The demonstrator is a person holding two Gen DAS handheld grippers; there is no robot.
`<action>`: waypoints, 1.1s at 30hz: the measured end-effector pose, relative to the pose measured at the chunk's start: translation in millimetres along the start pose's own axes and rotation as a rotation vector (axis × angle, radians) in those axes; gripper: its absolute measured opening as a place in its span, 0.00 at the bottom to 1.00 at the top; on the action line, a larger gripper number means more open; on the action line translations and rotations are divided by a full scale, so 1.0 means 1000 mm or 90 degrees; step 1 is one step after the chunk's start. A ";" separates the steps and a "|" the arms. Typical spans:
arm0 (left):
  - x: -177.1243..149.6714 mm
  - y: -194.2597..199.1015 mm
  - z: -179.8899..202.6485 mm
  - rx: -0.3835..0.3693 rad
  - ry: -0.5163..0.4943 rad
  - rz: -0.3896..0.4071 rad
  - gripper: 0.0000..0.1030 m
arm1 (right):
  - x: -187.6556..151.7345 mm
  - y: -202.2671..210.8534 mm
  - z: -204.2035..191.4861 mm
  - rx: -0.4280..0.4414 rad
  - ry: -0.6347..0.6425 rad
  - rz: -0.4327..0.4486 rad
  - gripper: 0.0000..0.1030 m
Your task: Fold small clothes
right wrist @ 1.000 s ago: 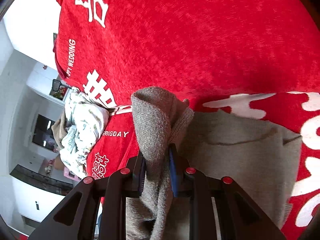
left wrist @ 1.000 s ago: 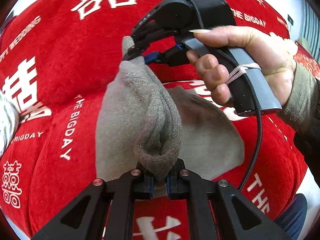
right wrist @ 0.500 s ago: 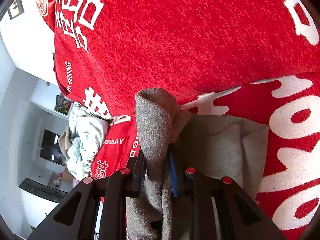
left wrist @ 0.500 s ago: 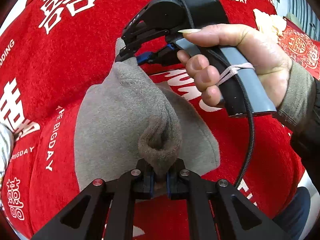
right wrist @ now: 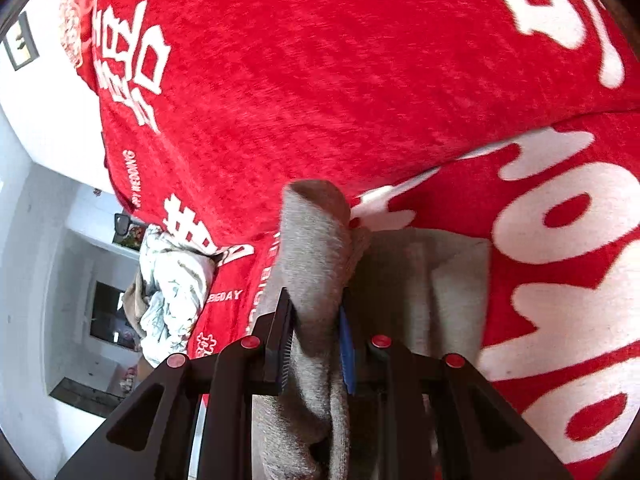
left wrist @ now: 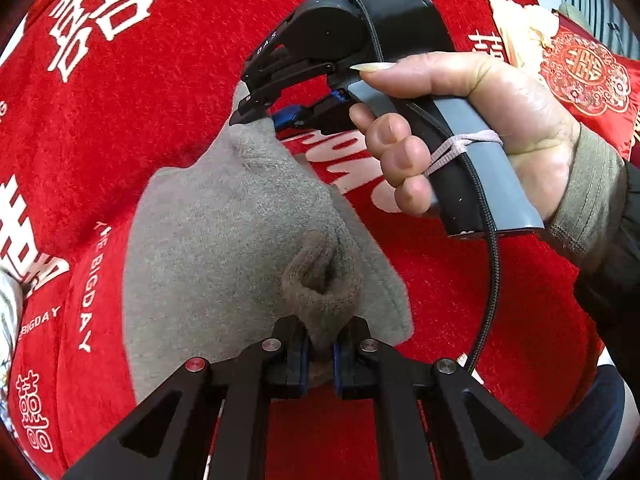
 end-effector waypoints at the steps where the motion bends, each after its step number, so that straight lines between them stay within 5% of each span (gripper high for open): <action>1: 0.000 -0.007 0.001 -0.002 0.000 -0.009 0.09 | 0.000 0.000 0.008 -0.002 -0.011 0.000 0.22; 13: -0.006 -0.026 0.011 0.022 -0.016 -0.029 0.09 | -0.005 -0.014 0.049 -0.030 -0.054 -0.004 0.17; 16: -0.006 -0.026 0.012 0.019 -0.017 -0.030 0.09 | -0.006 -0.014 0.044 -0.011 -0.066 -0.018 0.36; 17: -0.006 -0.026 0.011 0.013 -0.014 -0.033 0.09 | -0.007 -0.013 0.043 -0.001 -0.065 -0.021 0.60; 18: -0.006 -0.026 0.011 0.011 -0.012 -0.035 0.09 | -0.008 -0.013 0.039 0.007 -0.060 -0.019 0.70; 20: -0.006 -0.027 0.010 0.010 -0.011 -0.036 0.09 | -0.008 -0.012 0.031 0.012 -0.041 -0.013 0.70; 22: -0.005 -0.027 0.009 0.013 -0.012 -0.036 0.09 | -0.008 -0.017 0.027 0.004 -0.037 -0.017 0.68; 23: -0.005 -0.028 0.009 0.015 -0.012 -0.036 0.09 | -0.009 -0.022 0.027 -0.014 -0.034 -0.023 0.57; 24: -0.005 -0.028 0.009 0.016 -0.012 -0.036 0.09 | -0.009 -0.027 0.029 -0.034 -0.032 -0.030 0.32; 27: -0.004 -0.028 0.008 0.015 -0.010 -0.039 0.09 | -0.012 -0.035 0.039 -0.073 -0.037 -0.045 0.11; 33: 0.005 -0.005 0.008 0.003 -0.005 -0.013 0.09 | -0.007 -0.009 0.006 -0.086 0.034 0.003 0.10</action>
Point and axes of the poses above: each gripper's, at about its wrist camera, not at the fingertips, and y roughly against the way its jaws point, z to its right, x to its top, the point moved 10 cm from there along -y, roughly the way its jaws point, and after that the axes turned 15 degrees about -z, right-handed, at the moved point
